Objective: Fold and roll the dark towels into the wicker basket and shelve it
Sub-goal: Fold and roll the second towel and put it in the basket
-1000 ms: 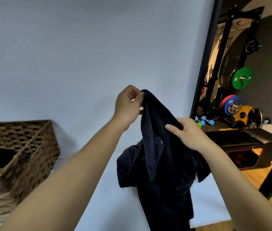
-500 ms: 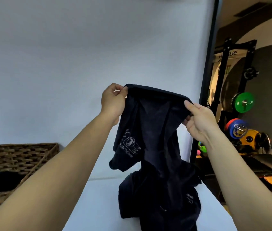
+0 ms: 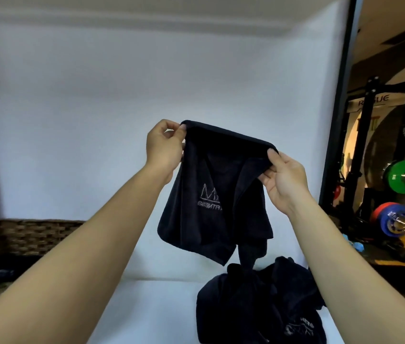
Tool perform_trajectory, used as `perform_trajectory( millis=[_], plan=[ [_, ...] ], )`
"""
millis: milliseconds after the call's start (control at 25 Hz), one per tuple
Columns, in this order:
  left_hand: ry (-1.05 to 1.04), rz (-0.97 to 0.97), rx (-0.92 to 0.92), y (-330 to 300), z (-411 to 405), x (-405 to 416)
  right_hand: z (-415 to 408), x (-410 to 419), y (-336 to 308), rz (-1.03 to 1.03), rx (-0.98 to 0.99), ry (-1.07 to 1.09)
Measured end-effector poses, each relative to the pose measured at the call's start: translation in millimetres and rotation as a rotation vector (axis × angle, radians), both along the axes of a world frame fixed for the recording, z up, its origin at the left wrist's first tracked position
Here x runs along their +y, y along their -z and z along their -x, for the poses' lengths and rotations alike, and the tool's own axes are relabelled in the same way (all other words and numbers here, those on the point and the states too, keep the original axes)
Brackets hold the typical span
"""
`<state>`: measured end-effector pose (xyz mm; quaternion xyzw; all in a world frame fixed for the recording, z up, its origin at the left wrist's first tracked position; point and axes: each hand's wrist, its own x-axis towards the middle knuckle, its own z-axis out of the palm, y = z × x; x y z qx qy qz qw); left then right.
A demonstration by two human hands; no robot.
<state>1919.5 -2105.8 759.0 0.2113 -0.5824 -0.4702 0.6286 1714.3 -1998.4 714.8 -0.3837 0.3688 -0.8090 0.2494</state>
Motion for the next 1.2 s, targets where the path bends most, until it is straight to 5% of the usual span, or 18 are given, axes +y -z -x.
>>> perform_trajectory(
  millis=[160, 360, 440, 640, 840, 1040, 1200],
  plan=[
    [-0.073, -0.006, -0.027, 7, -32, -1, -21, -14, 6, -0.077, 0.054, 0.023],
    [-0.127, -0.094, -0.386, 35, -75, -17, -48, -40, 27, -0.340, 0.215, 0.031],
    [-0.155, -0.162, -0.381, 48, -92, -26, -61, -49, 37, -0.405, 0.259, 0.052],
    [-0.369, 0.030, -0.299, 45, -130, -31, -94, -49, 37, -0.199, 0.297, 0.209],
    [-0.264, 0.286, -0.642, 140, -169, 16, -139, 5, 122, -0.242, 0.747, 0.136],
    [0.027, 0.258, -1.234, 337, -237, 65, -178, 79, 298, -0.690, 1.265, -0.087],
    [-0.096, 0.263, -1.241, 363, -265, 71, -208, 114, 333, -0.570, 1.497, 0.166]
  ],
)
